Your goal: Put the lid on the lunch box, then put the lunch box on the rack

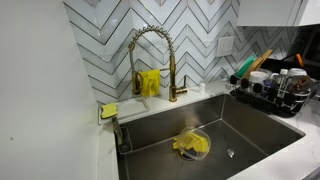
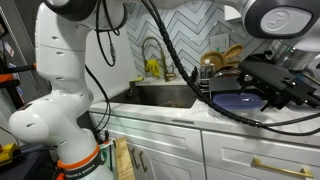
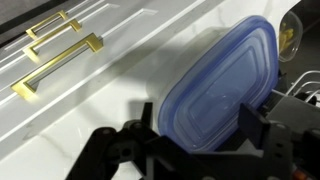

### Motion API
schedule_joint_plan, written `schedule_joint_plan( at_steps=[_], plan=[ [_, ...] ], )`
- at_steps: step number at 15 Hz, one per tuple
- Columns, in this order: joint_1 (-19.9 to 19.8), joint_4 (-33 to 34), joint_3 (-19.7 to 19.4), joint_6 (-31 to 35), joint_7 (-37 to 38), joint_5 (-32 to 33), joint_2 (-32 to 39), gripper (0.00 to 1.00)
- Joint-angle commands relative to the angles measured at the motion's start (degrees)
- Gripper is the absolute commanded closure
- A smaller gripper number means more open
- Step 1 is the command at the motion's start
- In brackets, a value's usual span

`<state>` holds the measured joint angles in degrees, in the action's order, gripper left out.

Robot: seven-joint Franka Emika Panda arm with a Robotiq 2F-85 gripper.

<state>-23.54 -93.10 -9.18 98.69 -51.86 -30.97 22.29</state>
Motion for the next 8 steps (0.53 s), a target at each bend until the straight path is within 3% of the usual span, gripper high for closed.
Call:
schedule_joint_plan(
  at_steps=[1,7,8],
  plan=[
    [-2.0,3.3,0.8,-3.2,-1.1,-2.3,2.9,0.03],
    [-3.1,6.4,0.9,-6.7,0.3,-4.1,5.9,0.0],
    [-3.3,6.9,1.0,-7.3,0.4,-4.4,6.4,0.2]
  ],
)
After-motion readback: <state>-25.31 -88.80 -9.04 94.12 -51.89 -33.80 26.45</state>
